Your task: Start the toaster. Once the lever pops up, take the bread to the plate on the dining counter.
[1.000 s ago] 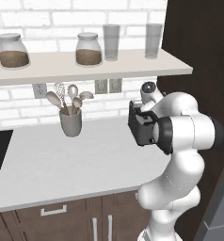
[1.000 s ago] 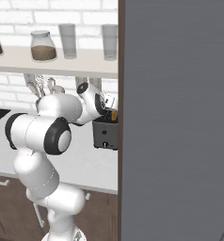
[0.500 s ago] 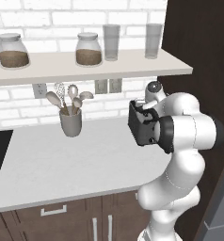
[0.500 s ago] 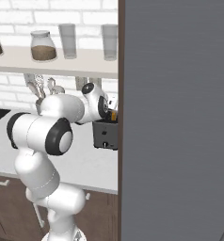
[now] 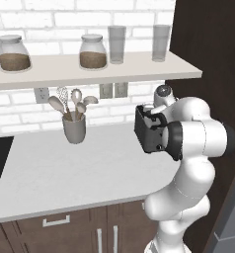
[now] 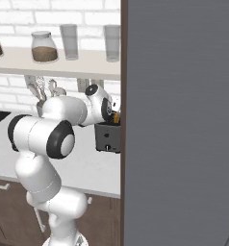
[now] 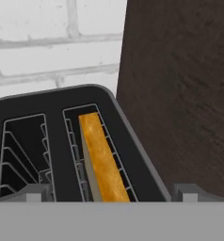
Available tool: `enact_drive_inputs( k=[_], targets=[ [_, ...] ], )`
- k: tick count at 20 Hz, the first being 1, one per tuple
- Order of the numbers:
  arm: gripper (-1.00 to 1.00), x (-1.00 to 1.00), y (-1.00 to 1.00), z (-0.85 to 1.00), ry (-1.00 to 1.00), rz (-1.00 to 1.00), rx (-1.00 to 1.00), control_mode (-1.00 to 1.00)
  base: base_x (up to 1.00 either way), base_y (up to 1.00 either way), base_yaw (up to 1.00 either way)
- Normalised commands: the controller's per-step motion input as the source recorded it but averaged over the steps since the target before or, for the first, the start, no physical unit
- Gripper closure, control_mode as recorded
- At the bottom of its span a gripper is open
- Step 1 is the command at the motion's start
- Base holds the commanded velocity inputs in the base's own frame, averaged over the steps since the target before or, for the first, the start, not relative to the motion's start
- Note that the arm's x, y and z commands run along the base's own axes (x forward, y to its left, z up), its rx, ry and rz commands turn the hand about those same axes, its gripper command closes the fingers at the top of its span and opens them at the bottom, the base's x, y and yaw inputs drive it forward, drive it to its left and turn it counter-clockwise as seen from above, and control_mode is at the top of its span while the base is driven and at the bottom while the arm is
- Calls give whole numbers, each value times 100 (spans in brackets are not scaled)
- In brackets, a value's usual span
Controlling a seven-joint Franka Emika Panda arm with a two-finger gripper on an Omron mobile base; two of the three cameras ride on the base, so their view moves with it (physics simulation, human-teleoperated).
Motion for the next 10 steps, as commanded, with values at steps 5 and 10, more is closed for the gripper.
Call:
enact_drive_inputs(
  k=[5,10],
  targets=[
    [-100,0,0,0,0,0,0,-100,0,0,0],
    [-100,0,0,0,0,0,0,-100,0,0,0]
  ],
)
